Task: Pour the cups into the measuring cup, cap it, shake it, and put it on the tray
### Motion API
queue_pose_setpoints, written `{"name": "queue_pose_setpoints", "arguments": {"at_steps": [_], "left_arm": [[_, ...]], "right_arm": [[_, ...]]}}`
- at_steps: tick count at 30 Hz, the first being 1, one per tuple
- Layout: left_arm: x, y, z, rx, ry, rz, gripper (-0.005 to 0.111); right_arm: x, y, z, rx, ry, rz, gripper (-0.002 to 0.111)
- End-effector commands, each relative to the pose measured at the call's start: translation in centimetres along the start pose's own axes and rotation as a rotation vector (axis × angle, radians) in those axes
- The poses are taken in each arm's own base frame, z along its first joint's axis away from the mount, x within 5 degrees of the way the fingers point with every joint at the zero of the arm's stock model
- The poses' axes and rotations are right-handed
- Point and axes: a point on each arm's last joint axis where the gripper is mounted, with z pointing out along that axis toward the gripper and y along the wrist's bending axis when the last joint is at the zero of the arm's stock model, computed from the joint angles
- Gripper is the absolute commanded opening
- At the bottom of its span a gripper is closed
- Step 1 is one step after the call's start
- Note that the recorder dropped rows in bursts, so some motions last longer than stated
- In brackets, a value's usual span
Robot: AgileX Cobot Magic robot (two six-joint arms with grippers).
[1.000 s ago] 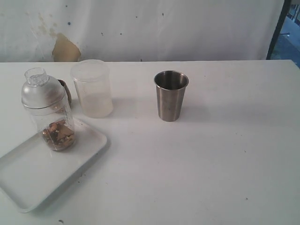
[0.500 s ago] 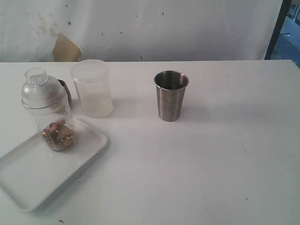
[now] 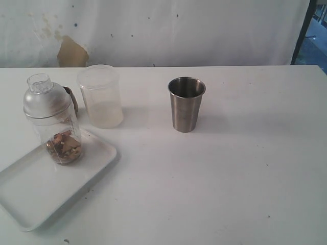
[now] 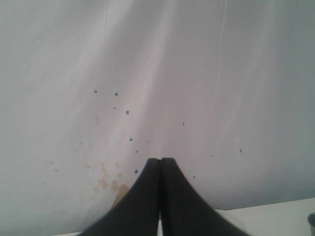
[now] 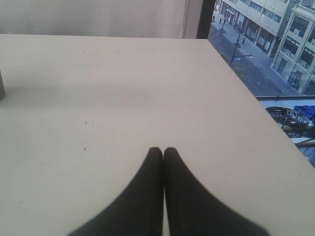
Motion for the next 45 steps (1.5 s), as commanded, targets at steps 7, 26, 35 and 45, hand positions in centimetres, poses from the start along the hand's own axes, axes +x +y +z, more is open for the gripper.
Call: {"name": "queue_pose_setpoints", "arguments": {"at_steps": [7,26,35,45], "left_arm": [[0.0,0.0,0.0,-0.005,-0.001,-0.007,0.0],[5.8,0.8,-3.5,-0.187,-0.096,-0.116,0.0],[9.1,1.6,-5.7,-0.354,0.295,-0.035,0.0],[10.0,1.0,-7.0,-0.308,0.387,-0.016,0.0]], "right_arm": [[0.0,0.0,0.0,0.007,-0.008,-0.008,0.0],[0.0,0.0,0.0,0.007,-0.008,-0.008,0.0],[0.0,0.0,0.0,0.007,-0.006,-0.008,0.0],[0.0,0.0,0.0,0.007,-0.006,-0.008,0.0]]}}
